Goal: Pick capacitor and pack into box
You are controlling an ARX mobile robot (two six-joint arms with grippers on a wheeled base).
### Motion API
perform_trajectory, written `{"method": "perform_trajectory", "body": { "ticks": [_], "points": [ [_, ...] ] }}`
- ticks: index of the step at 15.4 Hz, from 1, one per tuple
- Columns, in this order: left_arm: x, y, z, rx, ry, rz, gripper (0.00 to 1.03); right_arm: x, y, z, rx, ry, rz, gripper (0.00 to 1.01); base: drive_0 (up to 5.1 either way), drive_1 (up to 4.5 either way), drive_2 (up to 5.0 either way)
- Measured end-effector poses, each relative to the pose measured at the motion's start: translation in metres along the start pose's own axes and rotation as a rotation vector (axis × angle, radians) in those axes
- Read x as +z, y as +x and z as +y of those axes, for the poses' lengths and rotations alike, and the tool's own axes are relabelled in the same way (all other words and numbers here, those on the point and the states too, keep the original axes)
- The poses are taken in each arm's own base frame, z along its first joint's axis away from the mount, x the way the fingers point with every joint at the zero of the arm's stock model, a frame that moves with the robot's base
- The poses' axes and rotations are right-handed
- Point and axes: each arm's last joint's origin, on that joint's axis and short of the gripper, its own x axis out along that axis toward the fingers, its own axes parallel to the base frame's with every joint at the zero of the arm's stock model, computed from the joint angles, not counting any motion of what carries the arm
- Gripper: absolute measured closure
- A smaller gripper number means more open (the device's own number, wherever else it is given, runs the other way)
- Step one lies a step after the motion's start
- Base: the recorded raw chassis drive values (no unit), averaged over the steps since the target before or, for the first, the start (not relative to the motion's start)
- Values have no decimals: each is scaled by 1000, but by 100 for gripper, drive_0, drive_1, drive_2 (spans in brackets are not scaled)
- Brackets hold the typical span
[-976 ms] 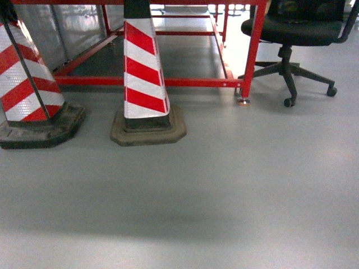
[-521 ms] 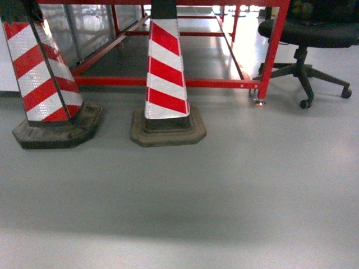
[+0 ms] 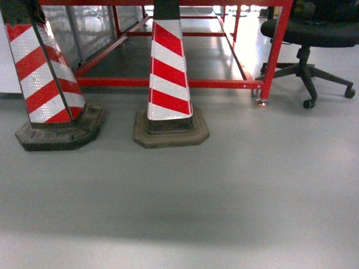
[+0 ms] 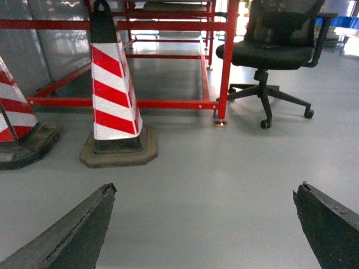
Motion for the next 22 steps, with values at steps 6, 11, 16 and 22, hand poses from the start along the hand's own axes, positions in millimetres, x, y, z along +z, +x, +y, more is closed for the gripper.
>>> {"method": "perform_trajectory", "body": {
  "ticks": [6,11,16,22],
  "points": [
    [0,0,0,0,0,2,58,0,0,0,0,0,2,3,5,337,-327],
    [0,0,0,0,0,3,58,0,0,0,-2,0,2,3,5,404,-393],
    [0,0,0,0,0,0,58,0,0,0,-2,0,0,3,5,404,-393],
    [0,0,0,0,0,-2,58,0,0,0,-3,0,-2,3,6,404,-392]
  ]
}}
